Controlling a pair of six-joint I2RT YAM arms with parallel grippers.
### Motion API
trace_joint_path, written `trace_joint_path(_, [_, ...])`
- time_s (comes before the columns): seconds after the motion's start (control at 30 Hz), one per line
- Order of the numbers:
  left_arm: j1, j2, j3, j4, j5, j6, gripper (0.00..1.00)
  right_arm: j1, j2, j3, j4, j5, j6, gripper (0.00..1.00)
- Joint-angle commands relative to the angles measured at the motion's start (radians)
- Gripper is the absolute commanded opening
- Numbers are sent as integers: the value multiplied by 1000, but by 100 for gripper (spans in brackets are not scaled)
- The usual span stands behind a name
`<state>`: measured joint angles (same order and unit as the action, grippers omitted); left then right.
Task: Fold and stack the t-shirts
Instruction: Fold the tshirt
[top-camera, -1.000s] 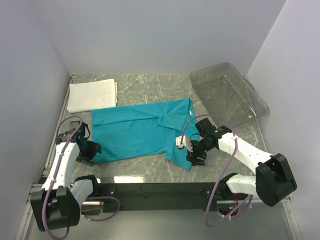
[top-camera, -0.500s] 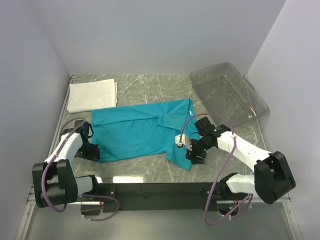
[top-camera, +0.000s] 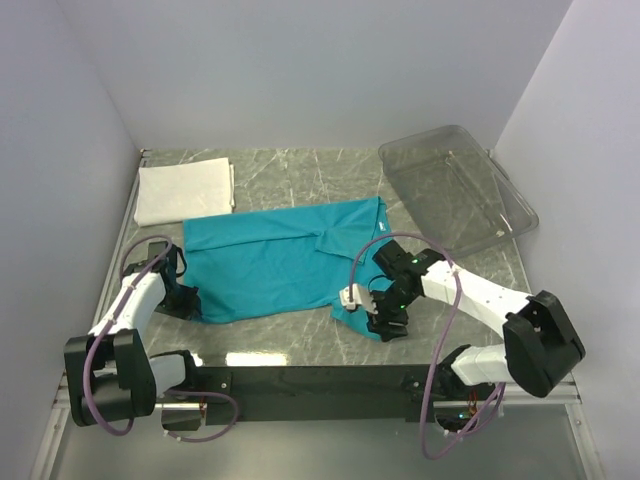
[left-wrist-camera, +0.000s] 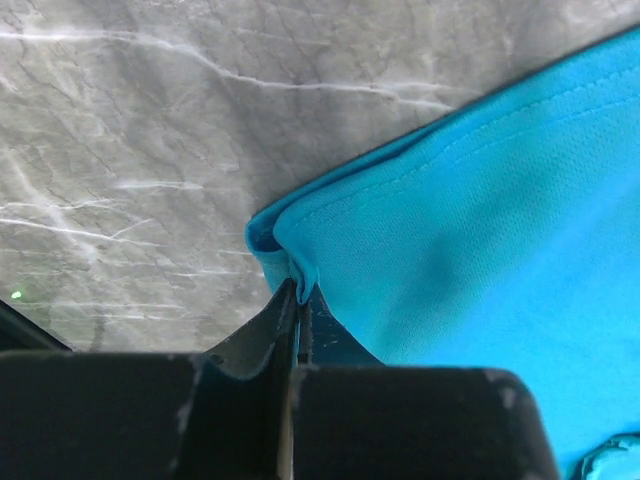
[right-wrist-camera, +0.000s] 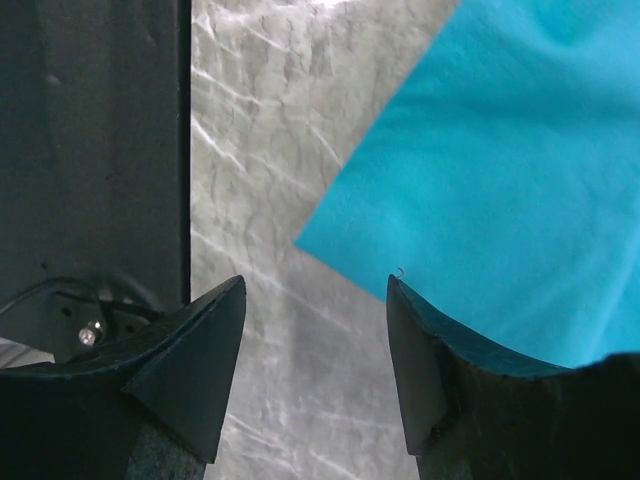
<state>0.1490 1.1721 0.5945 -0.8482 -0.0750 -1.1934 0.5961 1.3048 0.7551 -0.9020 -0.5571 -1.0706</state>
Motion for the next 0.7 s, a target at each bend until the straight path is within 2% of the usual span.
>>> trace_joint_path(0.0, [-2, -32, -12, 15, 21, 15, 3, 50, 28, -10, 77, 57, 93, 64])
trace_joint_path(0.3, [-3, -52, -5, 9, 29, 17, 3, 172, 90, -63, 184, 177, 202, 53])
trace_joint_path(0.43, [-2, -58, -1, 3, 30, 25, 2, 211, 125, -76, 222, 217, 251, 38])
trace_joint_path(0.53, [-3, -68, -1, 0, 34, 29, 1, 209, 113, -73, 232, 235, 276, 13])
trace_joint_path(0.6, [-2, -77, 5, -8, 35, 38, 1, 185, 82, -63, 203, 217, 265, 7])
trace_joint_path(0.63, [-2, -87, 8, -11, 35, 43, 1, 170, 44, -56, 187, 203, 261, 0])
trace_joint_path(0.67, [0, -92, 17, -15, 35, 52, 1, 150, 24, -31, 142, 178, 238, 0])
